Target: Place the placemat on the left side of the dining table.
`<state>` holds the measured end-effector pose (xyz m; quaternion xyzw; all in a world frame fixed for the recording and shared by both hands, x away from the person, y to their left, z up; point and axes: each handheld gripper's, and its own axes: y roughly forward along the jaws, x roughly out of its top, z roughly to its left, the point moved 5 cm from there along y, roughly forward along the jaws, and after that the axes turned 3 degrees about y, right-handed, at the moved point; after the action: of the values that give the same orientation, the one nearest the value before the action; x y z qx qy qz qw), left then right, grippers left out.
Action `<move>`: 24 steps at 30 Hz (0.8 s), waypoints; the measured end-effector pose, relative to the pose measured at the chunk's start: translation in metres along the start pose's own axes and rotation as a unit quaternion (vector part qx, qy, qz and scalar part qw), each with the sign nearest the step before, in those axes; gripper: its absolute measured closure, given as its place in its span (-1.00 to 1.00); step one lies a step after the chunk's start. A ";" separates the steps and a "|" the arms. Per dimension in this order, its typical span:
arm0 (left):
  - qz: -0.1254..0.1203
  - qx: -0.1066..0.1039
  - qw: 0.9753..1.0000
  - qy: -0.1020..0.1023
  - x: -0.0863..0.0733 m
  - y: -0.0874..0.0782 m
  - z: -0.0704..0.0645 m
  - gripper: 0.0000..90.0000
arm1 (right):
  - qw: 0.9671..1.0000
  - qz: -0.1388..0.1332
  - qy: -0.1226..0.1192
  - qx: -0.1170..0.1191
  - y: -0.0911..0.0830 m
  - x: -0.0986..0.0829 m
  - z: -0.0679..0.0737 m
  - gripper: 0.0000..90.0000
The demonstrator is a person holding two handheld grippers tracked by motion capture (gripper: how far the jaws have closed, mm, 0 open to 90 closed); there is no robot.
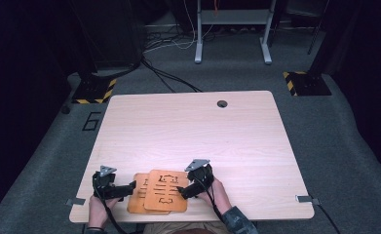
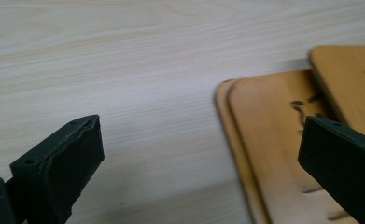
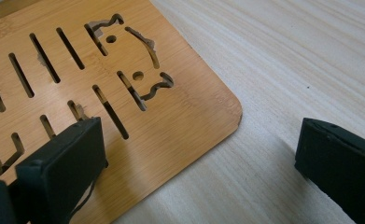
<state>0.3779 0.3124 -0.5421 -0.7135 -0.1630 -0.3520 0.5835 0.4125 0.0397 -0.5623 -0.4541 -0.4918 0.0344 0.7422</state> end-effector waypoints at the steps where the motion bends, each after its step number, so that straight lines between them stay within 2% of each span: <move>1: -0.002 -0.011 1.000 0.003 0.001 0.002 -0.008 -1.00 | 1.000 0.000 0.000 0.000 0.000 0.000 0.000 -0.98; 4: 0.000 -0.017 1.000 0.011 0.002 0.002 -0.013 -1.00 | 1.000 0.000 0.001 0.000 0.000 0.000 0.000 -0.98; 5: 0.001 -0.026 1.000 0.013 0.003 0.004 -0.019 -1.00 | 1.000 0.000 0.000 0.000 0.000 0.000 0.000 -0.98; 12: 0.004 -0.051 0.998 0.024 0.006 0.009 -0.035 -1.00 | 1.000 -0.004 0.000 -0.001 0.000 0.000 0.000 -0.98; 13: 0.004 -0.060 0.998 0.026 0.007 0.012 -0.041 -1.00 | 1.000 -0.004 0.000 -0.001 0.000 0.000 0.000 -0.98; 17: 0.010 -0.069 0.997 0.033 0.007 0.017 -0.050 -1.00 | 1.000 -0.003 0.001 0.000 0.000 0.000 0.000 -0.98; 20: 0.018 -0.085 0.995 0.044 0.007 0.022 -0.058 -1.00 | 1.000 -0.003 0.002 0.000 0.000 0.000 0.000 -0.98; 24: 0.018 -0.089 0.994 0.052 0.011 0.026 -0.066 -0.98 | 1.000 -0.003 0.002 0.000 0.000 0.000 0.000 -0.98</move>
<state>0.3813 0.2408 -0.5485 -0.7463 -0.0870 -0.3914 0.5313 0.4124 0.0398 -0.5626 -0.4528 -0.4917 0.0308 0.7431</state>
